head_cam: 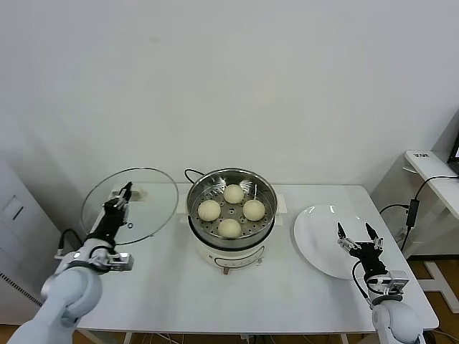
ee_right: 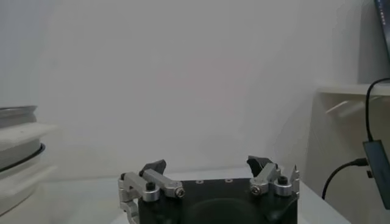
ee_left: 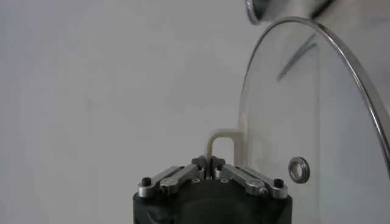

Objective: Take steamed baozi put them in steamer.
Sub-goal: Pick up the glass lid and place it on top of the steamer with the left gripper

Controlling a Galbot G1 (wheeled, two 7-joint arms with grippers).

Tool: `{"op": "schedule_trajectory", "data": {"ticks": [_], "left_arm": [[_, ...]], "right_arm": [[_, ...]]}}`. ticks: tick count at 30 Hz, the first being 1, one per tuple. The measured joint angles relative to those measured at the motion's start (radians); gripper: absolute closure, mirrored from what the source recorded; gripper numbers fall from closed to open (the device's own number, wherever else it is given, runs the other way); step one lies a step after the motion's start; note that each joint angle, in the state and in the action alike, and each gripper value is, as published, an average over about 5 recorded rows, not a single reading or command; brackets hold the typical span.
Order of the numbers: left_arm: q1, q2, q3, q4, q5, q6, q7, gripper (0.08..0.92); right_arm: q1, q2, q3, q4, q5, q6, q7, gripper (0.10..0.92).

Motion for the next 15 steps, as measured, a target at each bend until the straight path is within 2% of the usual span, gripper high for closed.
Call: {"op": "schedule_trajectory", "data": {"ticks": [7, 15], "left_arm": [[-0.104, -0.019, 0.163, -0.043, 0.064, 0.168, 0.092, 0.893], [-0.217, -0.082, 0.319, -0.041, 0.162, 0.301, 0.18, 0.893]], "right_arm": [[-0.004, -0.003, 0.01, 0.0, 0.0, 0.002, -0.003, 0.203], [-0.004, -0.003, 0.02, -0.009, 0.001, 0.005, -0.006, 0.203]]}}
